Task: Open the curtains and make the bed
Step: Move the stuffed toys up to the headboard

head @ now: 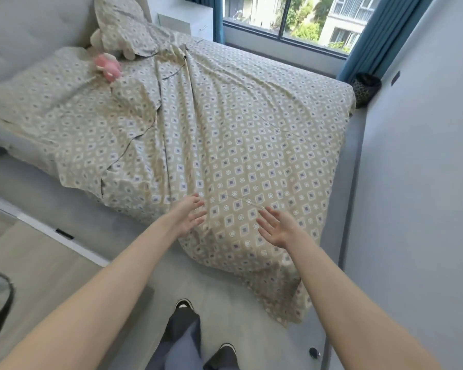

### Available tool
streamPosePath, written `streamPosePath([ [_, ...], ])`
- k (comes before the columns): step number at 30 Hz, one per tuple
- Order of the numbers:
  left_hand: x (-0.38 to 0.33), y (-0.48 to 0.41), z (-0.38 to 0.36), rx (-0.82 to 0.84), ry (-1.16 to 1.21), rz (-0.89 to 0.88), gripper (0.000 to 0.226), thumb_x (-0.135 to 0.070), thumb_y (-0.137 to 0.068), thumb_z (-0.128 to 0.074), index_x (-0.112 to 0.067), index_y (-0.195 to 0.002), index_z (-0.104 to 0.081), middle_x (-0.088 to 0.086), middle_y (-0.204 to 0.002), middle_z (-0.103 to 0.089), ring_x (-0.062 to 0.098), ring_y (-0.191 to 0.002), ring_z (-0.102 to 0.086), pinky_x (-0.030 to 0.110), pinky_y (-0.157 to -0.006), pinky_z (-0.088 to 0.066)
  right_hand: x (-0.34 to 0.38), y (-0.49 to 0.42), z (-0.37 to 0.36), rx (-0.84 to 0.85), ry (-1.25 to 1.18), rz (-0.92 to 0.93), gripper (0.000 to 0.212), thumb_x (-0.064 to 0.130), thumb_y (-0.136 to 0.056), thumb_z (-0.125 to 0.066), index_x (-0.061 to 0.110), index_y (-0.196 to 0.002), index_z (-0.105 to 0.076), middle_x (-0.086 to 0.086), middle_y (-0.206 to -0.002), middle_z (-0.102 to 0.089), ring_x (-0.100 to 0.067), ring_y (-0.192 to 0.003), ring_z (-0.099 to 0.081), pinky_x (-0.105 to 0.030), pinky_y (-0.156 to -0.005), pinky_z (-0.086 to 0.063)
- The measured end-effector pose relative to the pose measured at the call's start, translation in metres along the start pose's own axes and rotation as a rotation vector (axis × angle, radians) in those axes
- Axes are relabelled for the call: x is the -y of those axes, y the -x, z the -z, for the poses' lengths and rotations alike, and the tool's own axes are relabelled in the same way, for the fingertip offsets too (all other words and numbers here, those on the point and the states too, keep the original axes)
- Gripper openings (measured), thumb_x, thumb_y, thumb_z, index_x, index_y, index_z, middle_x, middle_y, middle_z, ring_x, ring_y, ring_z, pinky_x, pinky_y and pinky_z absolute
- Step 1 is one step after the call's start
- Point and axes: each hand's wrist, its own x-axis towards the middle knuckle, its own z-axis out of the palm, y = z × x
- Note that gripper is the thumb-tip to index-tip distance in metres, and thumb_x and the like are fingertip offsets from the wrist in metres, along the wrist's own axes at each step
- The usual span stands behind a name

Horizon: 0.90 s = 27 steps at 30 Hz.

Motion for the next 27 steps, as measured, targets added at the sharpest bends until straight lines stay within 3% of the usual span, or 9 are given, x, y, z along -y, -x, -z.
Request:
streamPosePath([
  [4, -0.048, -0.028, 0.038, -0.041, 0.045, -0.033, 0.044, -0.011, -0.101, -0.036, -0.014, -0.145, -0.034, 0.008, -0.142, -0.045, 0.029, -0.123, -0.051, 0.039, -0.100, -0.043, 0.021, -0.021, -0.058, 0.015, 0.095, 0.004, 0.034, 0.017, -0.102, -0.036, 0.016, -0.134, -0.050, 0.003, -0.110, -0.063, -0.019, -0.106, -0.056, -0.033, -0.093, -0.043],
  [7, -0.089, -0.054, 0.068, -0.059, 0.074, -0.047, 0.042, -0.011, -0.101, -0.037, -0.015, -0.143, -0.037, 0.008, -0.141, -0.046, 0.029, -0.124, -0.052, 0.037, -0.094, -0.046, 0.035, -0.043, -0.109, 0.035, 0.169, -0.009, 0.031, 0.018, -0.102, -0.037, 0.017, -0.129, -0.053, 0.002, -0.117, -0.063, -0.019, -0.104, -0.057, -0.032, -0.081, -0.046],
  [9, -0.113, -0.069, 0.082, -0.068, 0.071, -0.063, 0.042, -0.012, -0.101, -0.037, -0.015, -0.143, -0.037, 0.008, -0.141, -0.046, 0.028, -0.121, -0.053, 0.036, -0.090, -0.046, 0.045, -0.056, -0.139, 0.050, 0.210, -0.006, 0.030, 0.019, -0.102, -0.036, 0.018, -0.127, -0.053, 0.002, -0.122, -0.062, -0.019, -0.105, -0.056, -0.032, -0.084, -0.045],
  [13, -0.162, -0.096, 0.108, -0.115, 0.041, -0.078, 0.043, -0.011, -0.101, -0.036, -0.016, -0.143, -0.037, 0.006, -0.140, -0.047, 0.024, -0.110, -0.055, 0.034, -0.089, -0.046, 0.069, -0.081, -0.200, 0.092, 0.265, 0.021, 0.035, 0.018, -0.102, -0.035, 0.017, -0.134, -0.051, 0.005, -0.104, -0.063, -0.018, -0.098, -0.058, -0.032, -0.085, -0.044],
  [15, -0.183, -0.107, 0.120, -0.140, 0.043, -0.086, 0.043, -0.011, -0.100, -0.036, -0.015, -0.144, -0.037, 0.006, -0.139, -0.047, 0.023, -0.106, -0.054, 0.034, -0.088, -0.046, 0.080, -0.090, -0.225, 0.111, 0.296, 0.030, 0.035, 0.018, -0.102, -0.035, 0.018, -0.133, -0.051, 0.004, -0.108, -0.063, -0.015, -0.090, -0.059, -0.032, -0.086, -0.045],
  [18, -0.214, -0.123, 0.137, -0.178, 0.054, -0.097, 0.043, -0.009, -0.099, -0.037, -0.014, -0.142, -0.039, 0.008, -0.131, -0.049, 0.023, -0.102, -0.054, 0.033, -0.087, -0.045, 0.100, -0.108, -0.261, 0.126, 0.370, 0.033, 0.035, 0.017, -0.102, -0.034, 0.017, -0.132, -0.051, 0.004, -0.113, -0.061, -0.017, -0.097, -0.057, -0.032, -0.095, -0.043],
  [22, -0.252, -0.147, 0.152, -0.220, 0.040, -0.120, 0.041, -0.007, -0.097, -0.041, -0.016, -0.137, -0.045, 0.006, -0.125, -0.052, 0.021, -0.092, -0.058, 0.031, -0.074, -0.049, 0.127, -0.136, -0.301, 0.147, 0.443, 0.035, 0.036, 0.017, -0.102, -0.033, 0.018, -0.132, -0.052, 0.005, -0.106, -0.063, -0.016, -0.096, -0.058, -0.028, -0.080, -0.047],
  [25, -0.280, -0.170, 0.164, -0.248, 0.039, -0.155, 0.042, -0.007, -0.096, -0.044, -0.018, -0.136, -0.046, 0.005, -0.131, -0.052, 0.023, -0.108, -0.058, 0.033, -0.084, -0.050, 0.148, -0.158, -0.335, 0.177, 0.496, 0.060, 0.035, 0.018, -0.102, -0.034, 0.018, -0.131, -0.053, 0.005, -0.107, -0.063, -0.014, -0.087, -0.058, -0.028, -0.078, -0.047],
  [27, -0.296, -0.182, 0.171, -0.254, 0.051, -0.171, 0.041, -0.007, -0.096, -0.046, -0.018, -0.135, -0.047, 0.004, -0.124, -0.053, 0.023, -0.107, -0.057, 0.034, -0.089, -0.049, 0.159, -0.170, -0.357, 0.204, 0.536, 0.071, 0.033, 0.018, -0.102, -0.036, 0.018, -0.129, -0.054, 0.005, -0.104, -0.064, -0.013, -0.083, -0.058, -0.027, -0.074, -0.047],
])
